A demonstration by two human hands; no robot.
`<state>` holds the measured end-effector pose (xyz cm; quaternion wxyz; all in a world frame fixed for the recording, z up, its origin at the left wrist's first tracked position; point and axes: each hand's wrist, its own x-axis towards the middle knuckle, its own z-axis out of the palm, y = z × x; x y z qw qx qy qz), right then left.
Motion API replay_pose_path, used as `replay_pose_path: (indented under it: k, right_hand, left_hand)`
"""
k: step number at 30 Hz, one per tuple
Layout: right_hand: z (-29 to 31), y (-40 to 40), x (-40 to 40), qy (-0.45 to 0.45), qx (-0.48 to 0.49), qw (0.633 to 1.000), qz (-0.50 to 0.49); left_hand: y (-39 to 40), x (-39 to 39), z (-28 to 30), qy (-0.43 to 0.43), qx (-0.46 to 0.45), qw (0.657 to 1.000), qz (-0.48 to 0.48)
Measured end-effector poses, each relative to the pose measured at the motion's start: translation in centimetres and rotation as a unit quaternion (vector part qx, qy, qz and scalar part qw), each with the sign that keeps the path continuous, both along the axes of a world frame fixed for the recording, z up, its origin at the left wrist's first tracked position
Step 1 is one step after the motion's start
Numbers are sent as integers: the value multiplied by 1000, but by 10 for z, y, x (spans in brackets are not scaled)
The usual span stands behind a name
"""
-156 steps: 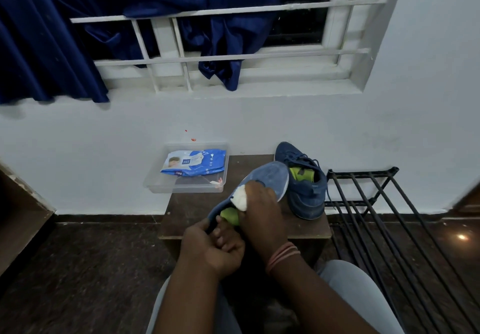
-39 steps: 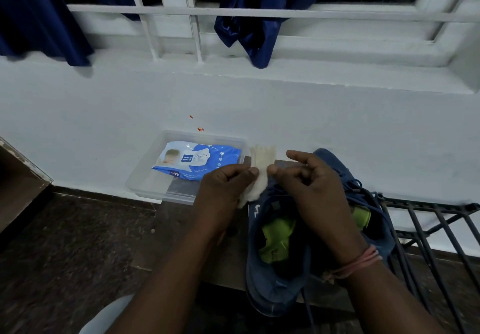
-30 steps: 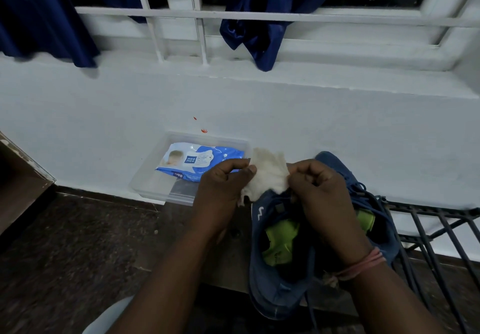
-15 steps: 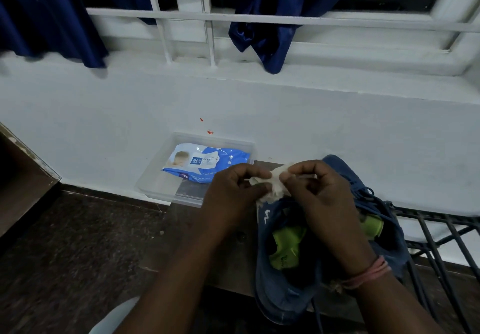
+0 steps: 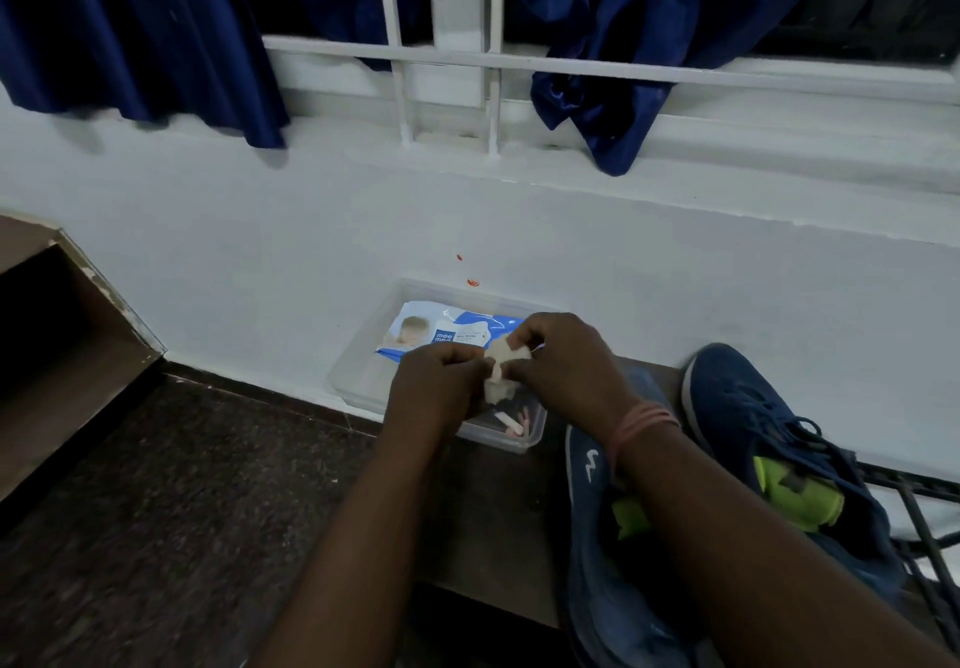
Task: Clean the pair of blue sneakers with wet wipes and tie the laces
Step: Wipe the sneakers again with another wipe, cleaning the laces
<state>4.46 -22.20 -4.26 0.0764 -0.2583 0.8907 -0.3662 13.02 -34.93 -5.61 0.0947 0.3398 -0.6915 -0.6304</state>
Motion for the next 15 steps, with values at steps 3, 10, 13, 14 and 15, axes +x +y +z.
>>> replay_pose_path:
  k: [3, 10, 13, 14, 15]
  right_hand:
    - [-13, -30, -10, 12, 88, 995, 53]
    - [-25, -45, -15, 67, 252, 952, 161]
    - [-21, -44, -36, 108, 243, 962, 56]
    - [-22, -44, -44, 97, 204, 974, 15]
    - [-22, -46, -51, 69, 161, 984, -24]
  left_hand:
    - [-24, -2, -15, -7, -95, 994, 48]
    - [-57, -19, -33, -47, -277, 959, 33]
    - [-57, -35, -47, -73, -326, 943, -8]
    - [-57, -39, -51, -86, -353, 932, -12]
    - [-57, -44, -55, -101, -384, 918, -11]
